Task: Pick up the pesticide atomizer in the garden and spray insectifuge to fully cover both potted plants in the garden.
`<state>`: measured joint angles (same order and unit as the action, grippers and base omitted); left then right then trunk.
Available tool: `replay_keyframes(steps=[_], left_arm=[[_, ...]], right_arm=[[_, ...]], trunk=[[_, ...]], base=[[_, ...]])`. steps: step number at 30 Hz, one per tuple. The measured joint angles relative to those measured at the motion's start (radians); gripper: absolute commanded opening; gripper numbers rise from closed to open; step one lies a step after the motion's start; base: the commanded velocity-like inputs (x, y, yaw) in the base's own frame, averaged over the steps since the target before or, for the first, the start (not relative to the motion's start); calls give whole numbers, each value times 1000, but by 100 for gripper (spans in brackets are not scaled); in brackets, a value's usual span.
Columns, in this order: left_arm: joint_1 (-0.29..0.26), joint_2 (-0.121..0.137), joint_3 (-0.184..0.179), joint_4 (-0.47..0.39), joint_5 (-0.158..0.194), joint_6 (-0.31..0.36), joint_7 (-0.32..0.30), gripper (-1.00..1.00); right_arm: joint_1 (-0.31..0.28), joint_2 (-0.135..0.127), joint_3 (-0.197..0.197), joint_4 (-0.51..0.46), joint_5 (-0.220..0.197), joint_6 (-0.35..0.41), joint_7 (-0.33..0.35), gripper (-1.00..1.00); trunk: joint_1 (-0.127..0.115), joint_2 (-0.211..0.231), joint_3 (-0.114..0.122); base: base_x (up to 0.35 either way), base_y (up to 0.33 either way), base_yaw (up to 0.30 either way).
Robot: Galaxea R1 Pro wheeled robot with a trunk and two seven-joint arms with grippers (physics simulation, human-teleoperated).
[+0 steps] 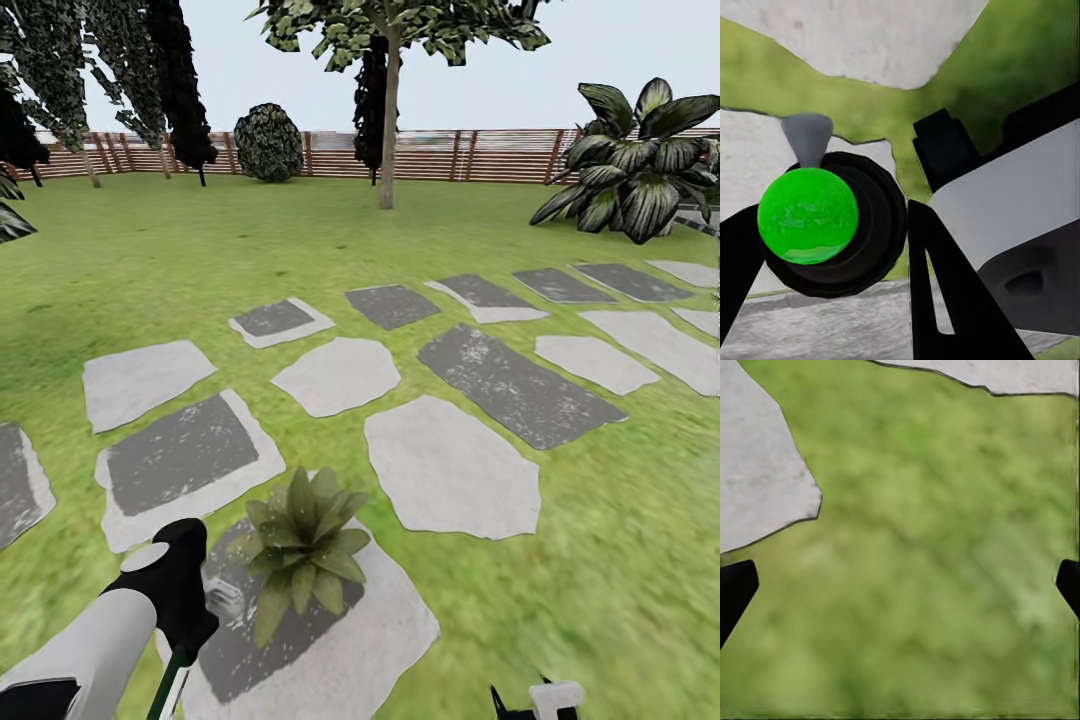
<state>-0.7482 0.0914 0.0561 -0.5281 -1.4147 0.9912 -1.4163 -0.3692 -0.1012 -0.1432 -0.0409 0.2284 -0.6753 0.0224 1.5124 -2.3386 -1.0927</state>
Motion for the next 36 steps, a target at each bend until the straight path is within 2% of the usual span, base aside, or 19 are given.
replay_keyframes(steps=[7, 13, 18, 25, 36], left_arm=[[0, -1, 2, 0, 0, 0, 0, -100], [0, -7, 2, 0, 0, 0, 1, -100], [0, -16, -1, 1, -2, 0, 1, -100], [-12, -52, -7, 0, -11, 0, 2, -100], [-6, -60, -7, 17, -24, -3, 1, -100]], right_arm=[[0, 5, 0, 1, 0, 0, 0, 100], [0, 6, 0, 0, 0, 0, 0, 100], [0, 6, 0, 0, 0, 1, 0, 100], [0, 6, 0, -1, -1, 0, -1, 100], [0, 6, 0, -1, -3, 1, -2, 100]], trunk=[[0, 0, 0], [0, 0, 0], [0, 0, 0], [-1, 0, -6], [0, 0, -13]], base=[[-81, -203, 203], [-3, -35, 232], [0, -2, 28], [137, 0, 1], [77, 0, 0]])
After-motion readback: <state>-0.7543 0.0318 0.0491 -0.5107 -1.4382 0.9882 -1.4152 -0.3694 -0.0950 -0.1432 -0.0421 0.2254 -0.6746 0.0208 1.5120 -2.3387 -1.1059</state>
